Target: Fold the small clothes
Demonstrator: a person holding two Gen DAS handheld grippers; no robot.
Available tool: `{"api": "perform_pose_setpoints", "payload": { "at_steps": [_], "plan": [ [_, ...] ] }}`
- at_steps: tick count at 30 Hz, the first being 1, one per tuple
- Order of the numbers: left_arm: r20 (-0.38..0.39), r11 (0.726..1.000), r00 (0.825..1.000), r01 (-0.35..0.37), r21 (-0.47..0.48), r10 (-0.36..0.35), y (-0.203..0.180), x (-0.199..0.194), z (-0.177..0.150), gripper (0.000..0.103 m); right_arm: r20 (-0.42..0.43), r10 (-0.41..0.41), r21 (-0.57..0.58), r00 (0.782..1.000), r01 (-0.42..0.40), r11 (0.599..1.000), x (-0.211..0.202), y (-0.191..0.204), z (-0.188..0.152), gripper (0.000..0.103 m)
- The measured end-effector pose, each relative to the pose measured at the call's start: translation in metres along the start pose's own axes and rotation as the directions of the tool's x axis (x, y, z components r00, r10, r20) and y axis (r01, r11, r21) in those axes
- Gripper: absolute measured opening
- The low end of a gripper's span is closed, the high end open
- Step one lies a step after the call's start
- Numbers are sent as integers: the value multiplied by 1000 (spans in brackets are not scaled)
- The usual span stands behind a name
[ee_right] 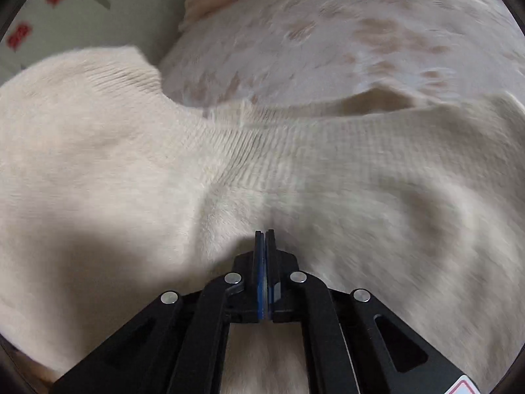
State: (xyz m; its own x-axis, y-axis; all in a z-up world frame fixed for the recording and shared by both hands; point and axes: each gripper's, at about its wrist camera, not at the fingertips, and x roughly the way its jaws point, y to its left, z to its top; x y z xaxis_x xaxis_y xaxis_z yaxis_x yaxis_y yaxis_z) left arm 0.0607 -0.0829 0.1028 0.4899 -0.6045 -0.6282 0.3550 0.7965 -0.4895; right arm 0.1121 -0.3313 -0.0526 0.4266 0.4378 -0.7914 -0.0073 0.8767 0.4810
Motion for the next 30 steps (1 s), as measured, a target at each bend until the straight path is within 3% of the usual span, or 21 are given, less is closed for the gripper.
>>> {"api": "perform_pose_setpoints", "payload": {
  "at_steps": [3, 5, 8, 10, 11, 12, 15, 17, 21, 24, 26, 28, 30],
  "plan": [
    [-99, 991, 995, 33, 133, -20, -55, 50, -23, 17, 83, -80, 57, 993, 75, 996, -66, -42, -21, 19],
    [-212, 986, 977, 29, 167, 7, -75, 97, -48, 22, 95, -143, 111, 985, 132, 985, -101, -76, -39, 39],
    [-306, 987, 950, -16, 157, 64, -77, 137, -88, 31, 84, -226, 152, 971, 211, 966, -125, -105, -57, 40],
    [-290, 992, 956, -5, 129, 43, -75, 129, -103, 50, 98, -195, 182, 976, 175, 968, -140, -116, -63, 45],
    [-252, 989, 966, -19, 147, 55, -73, 117, -107, 70, 113, -161, 194, 980, 138, 971, -144, -118, -62, 54],
    [-227, 985, 971, -35, 167, 73, -69, 105, -109, 83, 131, -118, 200, 984, 90, 976, -147, -118, -59, 59],
    [-155, 957, 979, -87, 278, 134, -66, 65, -121, 89, 154, -16, 164, 988, -10, 986, -134, -104, -36, 71],
    [-116, 922, 969, -164, 351, 216, -62, 51, -126, 91, 131, 17, 151, 991, -37, 988, -120, -98, -29, 77],
    [-93, 844, 932, -272, 463, 352, -38, 50, -142, 91, 62, 40, 162, 997, -49, 986, -72, -87, -1, 77],
    [-61, 804, 916, -315, 504, 397, -24, 56, -154, 91, 21, 16, 167, 1000, -19, 986, -44, -76, 5, 73],
    [-44, 786, 901, -353, 508, 432, -18, 64, -157, 91, 15, 16, 146, 1000, -18, 989, -37, -65, 11, 18],
    [-83, 807, 896, -348, 478, 436, -7, 67, -152, 91, 68, 59, 109, 996, -66, 992, -56, -47, 16, 17],
    [-118, 837, 901, -330, 437, 417, -2, 70, -146, 91, 182, 72, 21, 981, -78, 997, -102, -24, 24, 15]
  ]
}}
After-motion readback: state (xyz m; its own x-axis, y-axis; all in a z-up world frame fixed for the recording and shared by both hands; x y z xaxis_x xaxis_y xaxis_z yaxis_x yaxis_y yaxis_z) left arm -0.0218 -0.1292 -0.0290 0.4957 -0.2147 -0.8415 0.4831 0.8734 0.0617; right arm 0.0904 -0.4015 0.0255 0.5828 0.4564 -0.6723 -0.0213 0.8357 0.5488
